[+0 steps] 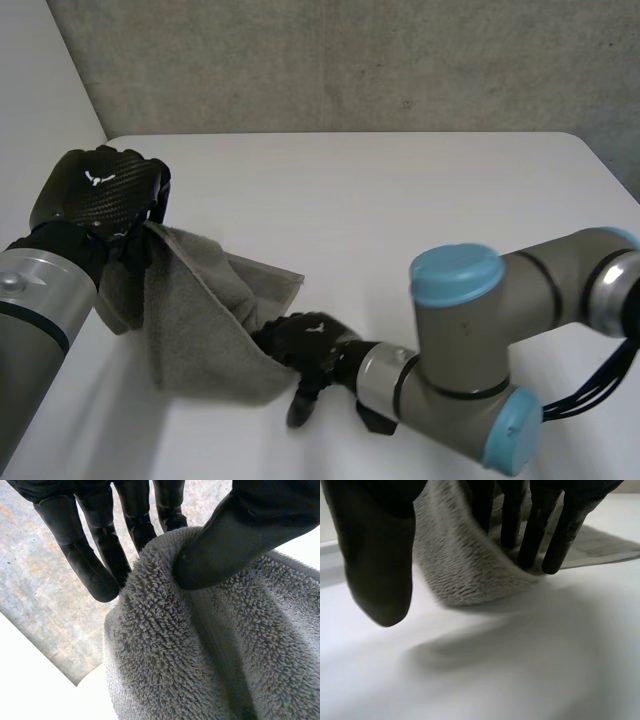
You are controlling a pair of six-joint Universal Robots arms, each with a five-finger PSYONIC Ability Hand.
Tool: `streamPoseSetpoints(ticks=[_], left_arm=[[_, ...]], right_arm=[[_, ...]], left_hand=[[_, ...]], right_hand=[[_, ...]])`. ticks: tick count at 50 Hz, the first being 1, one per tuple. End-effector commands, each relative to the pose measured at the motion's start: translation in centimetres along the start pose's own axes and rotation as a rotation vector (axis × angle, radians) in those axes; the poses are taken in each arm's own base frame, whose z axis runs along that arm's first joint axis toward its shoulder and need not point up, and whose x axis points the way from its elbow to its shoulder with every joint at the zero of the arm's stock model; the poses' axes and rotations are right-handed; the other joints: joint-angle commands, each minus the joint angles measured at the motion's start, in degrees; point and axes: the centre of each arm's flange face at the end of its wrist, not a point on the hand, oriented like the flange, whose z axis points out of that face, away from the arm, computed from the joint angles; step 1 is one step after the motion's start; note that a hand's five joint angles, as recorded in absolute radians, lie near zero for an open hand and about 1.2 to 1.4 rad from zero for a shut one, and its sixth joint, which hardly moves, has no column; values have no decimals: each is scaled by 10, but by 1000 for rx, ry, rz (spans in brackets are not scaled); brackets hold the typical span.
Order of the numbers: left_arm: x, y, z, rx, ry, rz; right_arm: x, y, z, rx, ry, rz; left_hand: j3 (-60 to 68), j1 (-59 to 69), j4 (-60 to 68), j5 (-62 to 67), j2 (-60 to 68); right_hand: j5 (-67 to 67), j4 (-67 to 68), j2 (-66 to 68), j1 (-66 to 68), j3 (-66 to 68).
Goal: Fold the towel.
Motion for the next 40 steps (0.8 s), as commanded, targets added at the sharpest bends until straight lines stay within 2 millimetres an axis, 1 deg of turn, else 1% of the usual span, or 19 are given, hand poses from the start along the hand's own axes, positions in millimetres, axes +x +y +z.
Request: streamPoseSetpoints(ticks=[1, 2, 8, 10, 11, 13, 15, 16, 18, 19, 21, 22, 23, 24, 25, 27, 32, 36, 40], left_arm=[[-1, -1, -1, 0, -3, -2], [-1, -1, -1, 0, -3, -2], [-6, -12, -5, 45, -19, -14], [-8, -17, -6, 64, -26, -18], [-9, -22, -7, 83, -30, -23], [-11, -27, -7, 106, -38, -27], [-12, -33, -7, 136, -43, -34], [-11, -38, -7, 162, -42, -37], [-10, -41, -7, 185, -42, -40], [-7, -43, -9, 202, -32, -41], [-1, -45, -12, 217, -11, -43], [8, -45, -16, 222, 19, -44], [16, -43, -20, 220, 52, -44], [16, -43, -20, 220, 53, -44], [24, -42, -25, 221, 83, -44], [33, -38, -30, 215, 116, -41], [47, -23, -31, 192, 155, -35], [55, -4, -25, 156, 167, -24], [60, 9, -22, 130, 177, -18]], right_arm=[[-12, 6, 14, 23, 7, -7], [-9, 4, 16, 43, 33, -7], [3, -15, 14, 130, 125, 13], [7, -56, -6, 251, 160, 10], [7, -56, -7, 252, 160, 10], [30, -102, -42, 386, 236, 7], [40, -121, -60, 446, 274, 0], [41, -121, -60, 446, 275, 0], [43, -152, -95, 548, 324, -30], [43, -152, -96, 548, 324, -30], [38, -168, -129, 611, 353, -62], [38, -168, -129, 611, 354, -62], [39, -173, -144, 628, 372, -73], [39, -176, -157, 636, 388, -87], [39, -176, -157, 636, 388, -87], [37, -181, -181, 647, 403, -118], [26, -182, -203, 656, 379, -151], [21, -177, -205, 654, 357, -160], [29, -161, -193, 590, 356, -139]], left_hand=[[-86, -33, -66, -155, -63], [-86, -33, -66, -155, -63], [-86, -33, -66, -155, -63], [-86, -33, -66, -155, -63], [-86, -33, -66, -155, -63], [-86, -33, -66, -155, -63], [-86, -33, -66, -155, -63], [-86, -33, -66, -155, -63], [-119, -66, -99, -189, -97], [-166, -113, -146, -235, -143], [-215, -162, -195, -284, -192], [-277, -223, -256, -346, -254], [-360, -307, -340, -430, -338], [-361, -308, -341, -431, -339], [-403, -350, -383, -472, -380], [-408, -355, -388, -478, -386], [-398, -345, -378, -468, -376], [-363, -310, -343, -433, -341], [-289, -236, -269, -358, -266]], right_hand=[[267, 262, 256, 259, 258], [502, 497, 491, 494, 492], [554, 549, 543, 546, 545], [554, 549, 543, 546, 545], [554, 549, 543, 546, 545], [554, 549, 543, 546, 545], [554, 549, 543, 546, 545], [554, 549, 543, 546, 545], [554, 549, 543, 546, 545], [554, 549, 543, 546, 545], [554, 549, 543, 546, 545], [554, 549, 543, 546, 545], [554, 549, 543, 546, 545], [554, 549, 543, 546, 545], [554, 549, 543, 546, 545], [554, 549, 543, 546, 545], [554, 549, 543, 546, 545], [554, 549, 543, 546, 545], [554, 549, 543, 546, 545]])
